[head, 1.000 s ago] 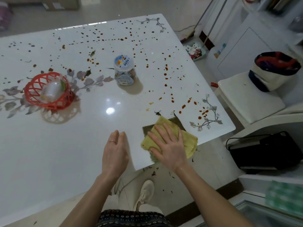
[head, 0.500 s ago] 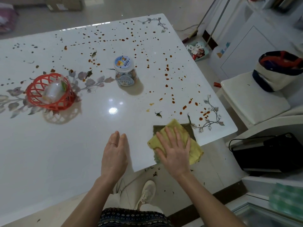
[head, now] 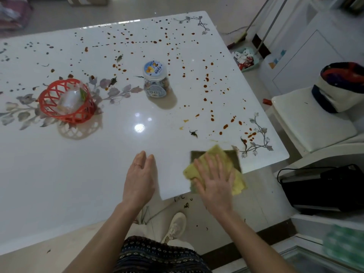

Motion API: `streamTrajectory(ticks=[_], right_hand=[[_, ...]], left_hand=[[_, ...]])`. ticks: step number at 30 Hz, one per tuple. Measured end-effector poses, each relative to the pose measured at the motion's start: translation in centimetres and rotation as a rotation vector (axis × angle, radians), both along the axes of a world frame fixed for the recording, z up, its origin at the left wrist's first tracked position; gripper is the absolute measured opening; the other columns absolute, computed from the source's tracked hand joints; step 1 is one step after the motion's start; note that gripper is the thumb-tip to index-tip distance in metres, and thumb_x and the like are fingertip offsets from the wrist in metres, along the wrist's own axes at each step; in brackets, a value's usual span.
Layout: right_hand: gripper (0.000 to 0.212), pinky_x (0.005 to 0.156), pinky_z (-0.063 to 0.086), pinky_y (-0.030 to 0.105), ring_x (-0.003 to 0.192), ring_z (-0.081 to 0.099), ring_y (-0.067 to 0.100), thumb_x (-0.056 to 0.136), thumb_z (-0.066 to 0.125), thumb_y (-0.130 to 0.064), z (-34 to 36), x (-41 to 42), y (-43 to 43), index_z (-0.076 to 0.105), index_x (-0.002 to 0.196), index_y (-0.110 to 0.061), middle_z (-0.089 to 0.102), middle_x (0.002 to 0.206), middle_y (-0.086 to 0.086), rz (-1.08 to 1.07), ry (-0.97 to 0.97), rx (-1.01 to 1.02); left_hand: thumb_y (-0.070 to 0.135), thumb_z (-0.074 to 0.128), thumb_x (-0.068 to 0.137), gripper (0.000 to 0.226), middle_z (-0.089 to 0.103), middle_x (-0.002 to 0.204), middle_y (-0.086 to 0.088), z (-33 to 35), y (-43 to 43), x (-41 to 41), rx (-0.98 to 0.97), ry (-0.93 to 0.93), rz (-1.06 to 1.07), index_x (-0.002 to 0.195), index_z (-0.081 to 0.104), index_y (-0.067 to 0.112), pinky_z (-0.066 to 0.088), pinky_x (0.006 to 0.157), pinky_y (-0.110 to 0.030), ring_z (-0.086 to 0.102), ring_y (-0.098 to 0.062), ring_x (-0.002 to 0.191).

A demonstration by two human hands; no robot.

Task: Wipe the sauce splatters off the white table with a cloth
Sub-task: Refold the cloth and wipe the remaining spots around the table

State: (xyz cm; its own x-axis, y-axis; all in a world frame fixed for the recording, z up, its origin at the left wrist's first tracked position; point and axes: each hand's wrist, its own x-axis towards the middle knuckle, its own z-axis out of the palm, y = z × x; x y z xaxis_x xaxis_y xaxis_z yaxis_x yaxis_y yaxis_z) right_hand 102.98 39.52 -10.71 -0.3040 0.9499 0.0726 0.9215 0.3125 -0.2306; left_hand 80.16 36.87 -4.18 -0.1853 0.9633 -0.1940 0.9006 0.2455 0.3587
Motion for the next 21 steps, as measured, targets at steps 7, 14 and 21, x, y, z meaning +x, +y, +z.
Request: streamTrajectory(ticks=[7,14,21], right_hand=[[0.056,0.114,0.019,0.066,0.151,0.018,0.021,0.101,0.021,-0.063,-0.1,3.7,3.8,0.027,0.152,-0.042,0.023,0.163,-0.005,0.299,-0.082,-0.004],[0.060,0.117,0.006,0.062,0.151,0.016,0.025,0.097,0.031,-0.058,0.5,0.6,3.1,0.031,0.153,-0.035,0.022,0.164,-0.001,-0.066,-0.003,-0.038],[0.060,0.114,0.021,0.065,0.152,0.016,0.024,0.097,0.033,-0.055,0.8,-4.8,3.4,0.031,0.154,-0.035,0.024,0.164,-0.001,0.268,-0.047,-0.045]], left_hand=[[-0.004,0.049,0.085,0.064,0.015,0.153,-0.015,0.1,0.0,-0.3,-0.015,-0.006,-0.001,0.142,0.025,0.012,0.030,0.111,-0.039,0.015,-0.028,0.141],[-0.001,0.048,0.086,0.062,0.014,0.153,-0.016,0.3,0.1,-0.1,-0.019,-0.010,0.007,0.142,0.025,0.012,0.028,0.112,-0.038,0.014,-0.028,0.141],[0.001,0.051,0.085,0.064,0.017,0.153,-0.012,0.4,0.4,-0.6,-0.041,0.025,-0.006,0.143,0.026,0.015,0.027,0.111,-0.034,0.016,-0.026,0.141]])
